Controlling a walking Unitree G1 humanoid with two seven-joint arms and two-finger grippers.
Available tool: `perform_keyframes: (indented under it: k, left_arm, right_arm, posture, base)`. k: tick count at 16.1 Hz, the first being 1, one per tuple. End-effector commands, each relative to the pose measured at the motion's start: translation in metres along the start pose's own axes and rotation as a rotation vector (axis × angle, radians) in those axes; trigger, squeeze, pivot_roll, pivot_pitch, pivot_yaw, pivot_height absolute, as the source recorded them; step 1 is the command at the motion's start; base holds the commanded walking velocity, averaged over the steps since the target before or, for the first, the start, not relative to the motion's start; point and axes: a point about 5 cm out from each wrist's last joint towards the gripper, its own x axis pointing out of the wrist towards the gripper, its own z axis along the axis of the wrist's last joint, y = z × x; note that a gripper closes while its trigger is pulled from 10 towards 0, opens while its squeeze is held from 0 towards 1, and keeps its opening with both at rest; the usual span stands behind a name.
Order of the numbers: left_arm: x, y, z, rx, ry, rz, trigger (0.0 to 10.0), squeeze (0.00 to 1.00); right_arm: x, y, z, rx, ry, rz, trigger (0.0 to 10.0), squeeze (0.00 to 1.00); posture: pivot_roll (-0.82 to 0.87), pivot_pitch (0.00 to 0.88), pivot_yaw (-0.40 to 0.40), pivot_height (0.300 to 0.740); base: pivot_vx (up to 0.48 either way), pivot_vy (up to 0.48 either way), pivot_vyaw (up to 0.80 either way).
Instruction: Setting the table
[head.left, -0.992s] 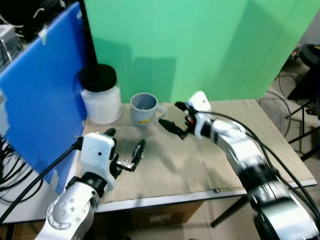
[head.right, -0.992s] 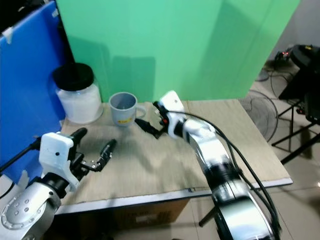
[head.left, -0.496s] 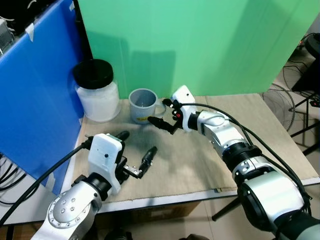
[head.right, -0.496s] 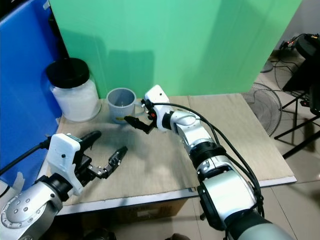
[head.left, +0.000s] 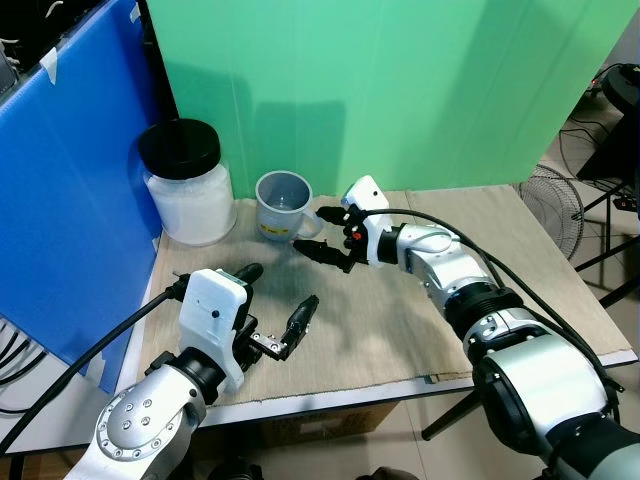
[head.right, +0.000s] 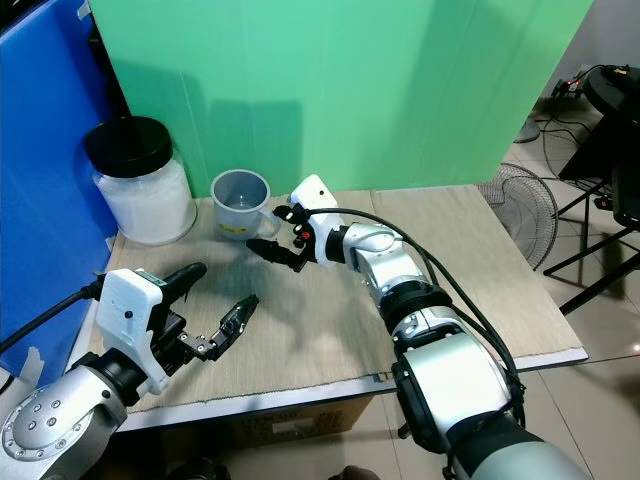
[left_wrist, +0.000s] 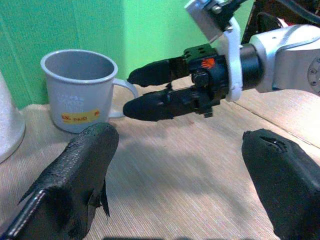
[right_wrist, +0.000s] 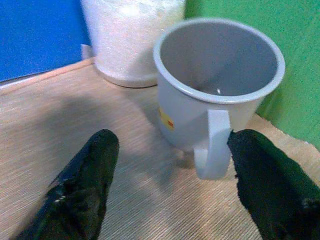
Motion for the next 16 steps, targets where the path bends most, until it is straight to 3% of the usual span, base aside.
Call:
perform_keyframes:
  k: [1,10,16]
  left_arm:
    - [-0.001,-0.004,0.003,0.003,-0.003,-0.017,10.0,0.0]
    - [0.0,-0.003,0.003,0.004,-0.003,-0.008,10.0,0.0]
    - [-0.006,-0.01,0.0,-0.01,0.011,0.006,10.0,0.0]
  right_arm:
    - [0.003,0.0,-0.001,0.006,0.03,-0.024,10.0,0.0]
    - [0.007,-0.004,0.006,0.108,-0.057,-0.142,10.0,0.0]
    - [0.015,0.011,0.004,0.113,-0.098,-0.036,10.0,0.0]
  posture:
    - [0.0,0.086,-0.047,0.74]
    - [0.0,0.092,-0.05,0.74]
    - [0.0,0.107,-0.07,0.74]
  base:
    - [0.0,0.0,0.0]
    - [0.0,0.0,0.0]
    - [0.0,0.0,0.0]
